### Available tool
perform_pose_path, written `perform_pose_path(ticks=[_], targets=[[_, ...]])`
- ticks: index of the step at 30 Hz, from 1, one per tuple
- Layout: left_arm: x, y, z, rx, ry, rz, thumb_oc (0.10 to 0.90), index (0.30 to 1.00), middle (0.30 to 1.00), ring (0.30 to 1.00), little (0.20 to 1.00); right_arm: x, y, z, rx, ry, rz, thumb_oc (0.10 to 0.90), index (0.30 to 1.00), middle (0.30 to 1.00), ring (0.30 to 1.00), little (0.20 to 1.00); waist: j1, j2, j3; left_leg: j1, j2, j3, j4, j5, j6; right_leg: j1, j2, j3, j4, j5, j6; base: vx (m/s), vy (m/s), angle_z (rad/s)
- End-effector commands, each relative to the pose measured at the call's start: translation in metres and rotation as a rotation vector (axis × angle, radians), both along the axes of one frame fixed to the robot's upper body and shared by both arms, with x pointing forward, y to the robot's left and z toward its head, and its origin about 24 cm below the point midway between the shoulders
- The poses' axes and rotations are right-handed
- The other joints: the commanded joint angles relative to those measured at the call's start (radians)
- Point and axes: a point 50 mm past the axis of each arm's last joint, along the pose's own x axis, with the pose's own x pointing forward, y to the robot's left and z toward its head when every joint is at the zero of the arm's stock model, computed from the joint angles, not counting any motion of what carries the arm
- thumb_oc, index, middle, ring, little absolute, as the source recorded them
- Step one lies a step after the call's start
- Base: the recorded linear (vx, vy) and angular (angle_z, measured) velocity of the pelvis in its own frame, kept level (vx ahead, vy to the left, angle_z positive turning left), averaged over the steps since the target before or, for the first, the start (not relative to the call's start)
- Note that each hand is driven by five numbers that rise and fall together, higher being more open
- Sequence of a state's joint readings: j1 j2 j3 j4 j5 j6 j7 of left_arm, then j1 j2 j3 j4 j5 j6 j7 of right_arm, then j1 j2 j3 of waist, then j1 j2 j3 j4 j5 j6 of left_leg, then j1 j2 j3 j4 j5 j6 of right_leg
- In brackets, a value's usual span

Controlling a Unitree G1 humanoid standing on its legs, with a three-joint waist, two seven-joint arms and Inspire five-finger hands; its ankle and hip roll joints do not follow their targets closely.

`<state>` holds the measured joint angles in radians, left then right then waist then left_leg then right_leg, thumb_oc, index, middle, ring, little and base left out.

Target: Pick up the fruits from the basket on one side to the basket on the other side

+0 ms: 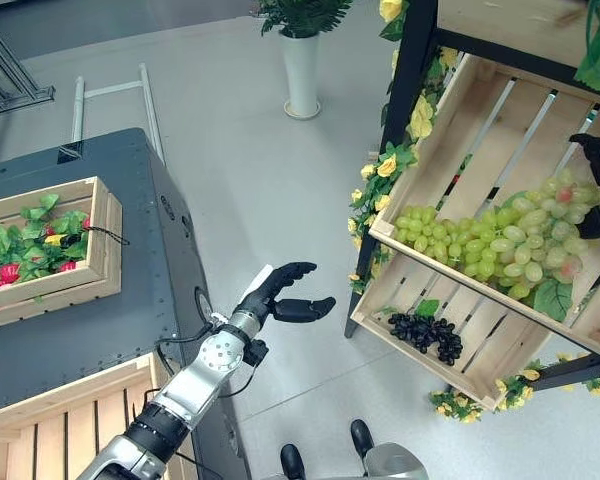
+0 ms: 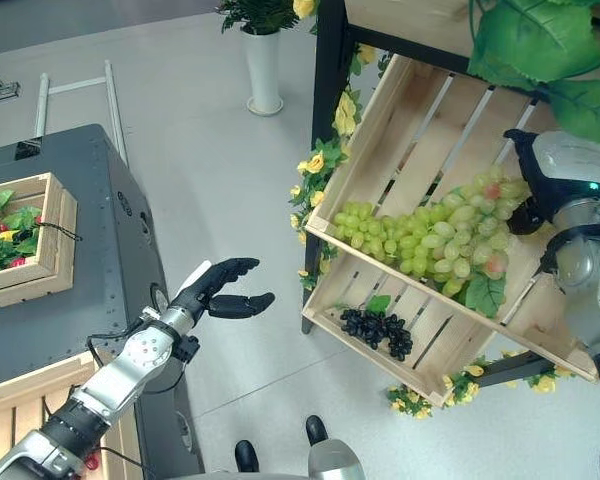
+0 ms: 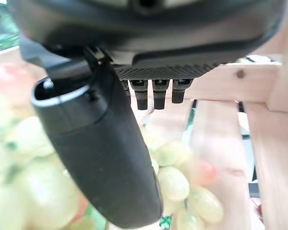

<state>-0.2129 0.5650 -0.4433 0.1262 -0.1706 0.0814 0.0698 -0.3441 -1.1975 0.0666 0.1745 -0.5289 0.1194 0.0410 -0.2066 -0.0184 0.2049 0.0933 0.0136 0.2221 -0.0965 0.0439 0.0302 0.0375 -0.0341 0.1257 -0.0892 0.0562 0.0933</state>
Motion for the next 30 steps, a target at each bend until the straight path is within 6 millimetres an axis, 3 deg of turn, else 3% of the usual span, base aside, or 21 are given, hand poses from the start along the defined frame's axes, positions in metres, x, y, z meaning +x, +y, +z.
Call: perform_pose_path(ticks=[1,11,16,22,25,30], targets=[[0.016,-0.004,0.049,0.011,-0.216,-0.07,0.8,0.9,0.9,0.9,0.9,-0.006,0.003,0.045,-0.184,-0.075,0.008,0.8,0.9,0.9,0.9,0.9,0.029,-0.048,-0.121,0.018,0.008,-0.042,0.009,-0.105,-0.018,-0.023,0.034,-0.04,0.045,-0.019,0.03,0.0,0.0,0.0],[0.017,0.007,0.049,0.02,-0.216,-0.037,0.8,0.9,0.9,0.9,0.9,-0.018,0.015,0.047,-0.188,0.061,0.066,0.8,0.9,0.9,0.9,0.9,-0.004,-0.052,-0.124,0.017,0.015,-0.013,0.009,-0.105,-0.021,-0.035,0.043,-0.018,0.056,-0.021,0.034,0.0,0.0,0.0],[0.018,0.012,0.05,0.025,-0.219,-0.015,0.8,0.9,0.9,0.9,0.9,-0.025,0.016,0.038,-0.113,0.164,0.079,0.8,0.9,0.9,0.9,0.9,-0.022,-0.054,-0.125,0.018,0.022,0.002,0.009,-0.106,-0.025,-0.039,0.049,-0.006,0.055,-0.02,0.034,0.0,-0.005,-0.03],[0.019,0.019,0.053,0.035,-0.221,0.001,0.8,0.9,0.9,0.9,0.9,-0.038,0.036,0.024,0.008,0.283,0.218,0.8,0.9,0.9,0.9,0.9,-0.039,-0.056,-0.121,0.022,0.025,0.019,0.009,-0.107,-0.027,-0.042,0.056,0.006,0.056,-0.018,0.033,-0.01,-0.011,-0.11],[0.019,0.021,0.053,0.036,-0.225,0.012,0.8,0.9,0.9,0.9,0.9,-0.043,0.048,0.022,0.05,0.292,0.294,0.8,0.9,0.9,0.9,0.9,-0.046,-0.056,-0.117,0.022,0.025,0.025,0.009,-0.108,-0.027,-0.044,0.058,0.008,0.058,-0.018,0.032,0.0,0.0,0.0],[0.017,0.027,0.05,0.042,-0.227,0.032,0.8,0.9,0.9,0.9,0.9,-0.055,0.047,0.024,0.064,0.25,0.33,0.8,0.9,0.9,0.9,0.9,-0.055,-0.057,-0.118,0.019,0.025,0.03,0.009,-0.113,-0.026,-0.047,0.062,0.015,0.06,-0.02,0.034,0.0,0.0,0.0]])
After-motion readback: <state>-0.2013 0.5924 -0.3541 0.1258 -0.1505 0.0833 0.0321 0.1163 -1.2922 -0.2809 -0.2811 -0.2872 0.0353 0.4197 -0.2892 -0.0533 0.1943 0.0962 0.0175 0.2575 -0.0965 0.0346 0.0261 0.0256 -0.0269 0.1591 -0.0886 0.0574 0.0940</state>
